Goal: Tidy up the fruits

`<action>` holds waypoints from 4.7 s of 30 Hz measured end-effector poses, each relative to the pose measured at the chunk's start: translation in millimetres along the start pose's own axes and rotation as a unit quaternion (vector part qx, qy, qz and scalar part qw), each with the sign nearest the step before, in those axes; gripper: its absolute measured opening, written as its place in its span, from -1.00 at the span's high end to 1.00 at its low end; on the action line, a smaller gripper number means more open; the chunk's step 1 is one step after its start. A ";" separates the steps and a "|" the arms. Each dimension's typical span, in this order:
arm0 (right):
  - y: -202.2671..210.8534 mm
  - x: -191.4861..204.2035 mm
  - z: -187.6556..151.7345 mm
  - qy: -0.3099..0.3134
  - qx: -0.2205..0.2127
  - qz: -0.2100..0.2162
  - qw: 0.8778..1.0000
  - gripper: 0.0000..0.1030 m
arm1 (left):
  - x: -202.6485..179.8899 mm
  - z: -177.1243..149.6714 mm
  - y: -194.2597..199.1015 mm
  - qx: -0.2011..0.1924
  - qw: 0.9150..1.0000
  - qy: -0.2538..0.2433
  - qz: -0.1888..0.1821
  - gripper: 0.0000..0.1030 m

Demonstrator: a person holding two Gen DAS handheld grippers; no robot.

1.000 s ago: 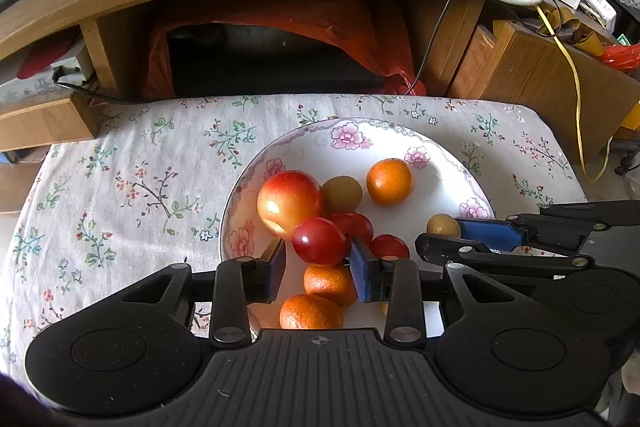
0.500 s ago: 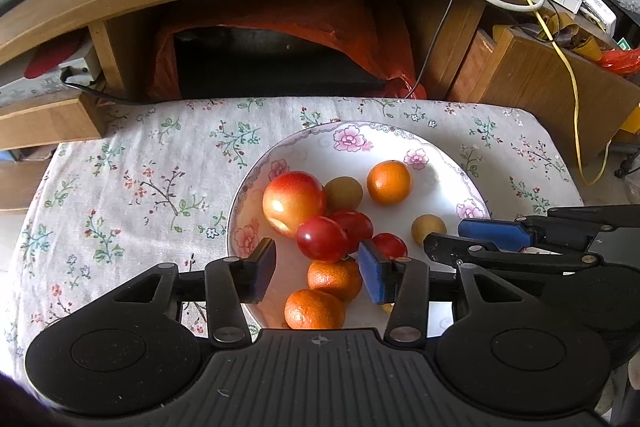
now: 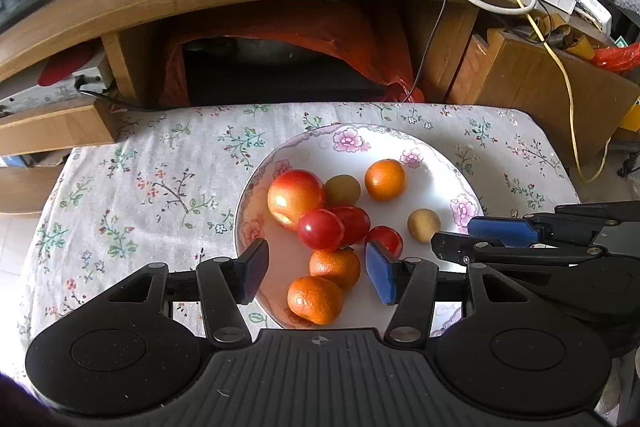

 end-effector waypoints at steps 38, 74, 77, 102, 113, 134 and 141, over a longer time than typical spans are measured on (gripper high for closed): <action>38.9 -1.2 -17.6 -0.018 -0.019 -0.009 1.000 0.36 | 0.6 -15.0 34.6 -0.040 0.994 -0.016 0.102 -0.86; 78.3 -2.4 -58.7 -0.037 -0.030 -0.015 0.999 0.32 | -7.9 -55.0 71.1 -0.073 0.994 0.034 0.071 -1.00; 85.4 -2.1 -65.4 -0.043 -0.031 -0.012 0.999 0.32 | -10.6 -62.9 76.6 -0.072 0.994 0.036 0.068 -1.00; 132.4 3.8 -128.1 -0.052 -0.034 -0.003 0.998 0.21 | -32.8 -119.8 106.2 -0.059 0.995 -0.002 0.077 -1.00; 150.0 8.0 -146.6 -0.051 -0.040 0.001 0.998 0.21 | -38.0 -135.2 117.2 -0.058 0.996 0.001 0.066 -1.00; 155.4 24.3 -171.5 -0.025 -0.026 -0.005 0.999 0.21 | -34.3 -158.4 126.4 -0.048 0.995 0.005 0.084 -0.99; 156.0 27.4 -175.0 -0.020 -0.024 -0.006 0.999 0.21 | -33.8 -162.2 129.2 -0.048 0.995 0.006 0.085 -0.99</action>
Point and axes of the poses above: each gripper's, at about its wrist camera, not at the fingertips, and y roughly against the way its jaws point, x to its left, z to its top, the point moved 8 cm from there along -y, roughly the way its jaws point, and after that the axes turned 9 degrees about -z, right-handed, at the moved point
